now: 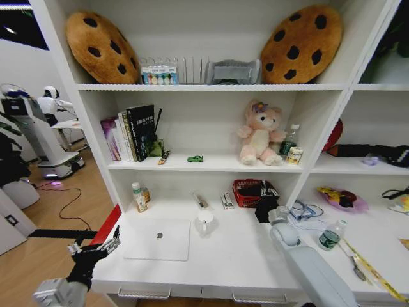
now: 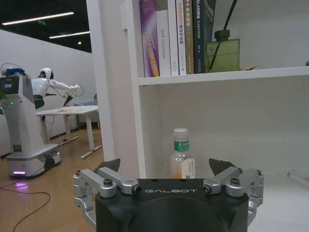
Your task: Organize the objects on the table.
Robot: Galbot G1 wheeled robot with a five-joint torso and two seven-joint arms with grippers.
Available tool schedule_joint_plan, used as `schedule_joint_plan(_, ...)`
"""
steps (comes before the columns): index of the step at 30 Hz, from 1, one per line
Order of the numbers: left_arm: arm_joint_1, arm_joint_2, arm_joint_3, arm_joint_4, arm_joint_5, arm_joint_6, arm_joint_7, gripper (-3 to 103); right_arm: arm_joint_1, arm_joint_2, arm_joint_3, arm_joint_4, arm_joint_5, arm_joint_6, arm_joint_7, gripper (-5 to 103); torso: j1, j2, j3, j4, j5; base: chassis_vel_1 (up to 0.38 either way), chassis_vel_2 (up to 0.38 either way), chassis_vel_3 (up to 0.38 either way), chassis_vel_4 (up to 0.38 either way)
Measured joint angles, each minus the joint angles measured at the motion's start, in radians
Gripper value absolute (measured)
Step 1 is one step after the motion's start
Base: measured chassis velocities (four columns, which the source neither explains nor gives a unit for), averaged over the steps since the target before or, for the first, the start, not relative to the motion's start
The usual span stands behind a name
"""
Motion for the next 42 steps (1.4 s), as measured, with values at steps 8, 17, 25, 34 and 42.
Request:
schedule_joint_plan(8,0.0,0.0,0.0,0.0,0.0,0.0,0.0,100,-0.018,-0.013,0.022,0.032,0.02,-0.034,-0.037,38,0.0,0.0,0.0,0.0,0.0,0.0,0.0,0.0,0.0)
schedule_joint_plan(17,0.0,0.0,0.0,0.0,0.0,0.0,0.0,100,-0.115,-0.06,0.055,0.228,0.077,-0.122,-0.08,71,0.0,0.0,0.0,0.0,-0.0002,0.0,0.0,0.0,0.0)
schedule_joint_plan(25,0.0,0.0,0.0,0.0,0.0,0.0,0.0,100,-0.403,-0.113,0.171,0.577,0.383,-0.518,0.081,96,0.0,0.0,0.0,-0.0004,0.0002,0.0,0.0,0.0,0.0)
schedule_joint_plan(34,0.0,0.0,0.0,0.0,0.0,0.0,0.0,100,-0.635,-0.108,0.373,0.599,0.468,-0.666,0.031,100,0.0,0.0,0.0,-0.0002,0.0002,0.0,0.0,0.0,0.0)
schedule_joint_plan(42,0.0,0.0,0.0,0.0,0.0,0.0,0.0,100,-0.63,-0.14,0.424,0.497,0.512,-0.677,-0.02,100,0.0,0.0,0.0,0.0001,0.0001,0.0,0.0,0.0,0.0)
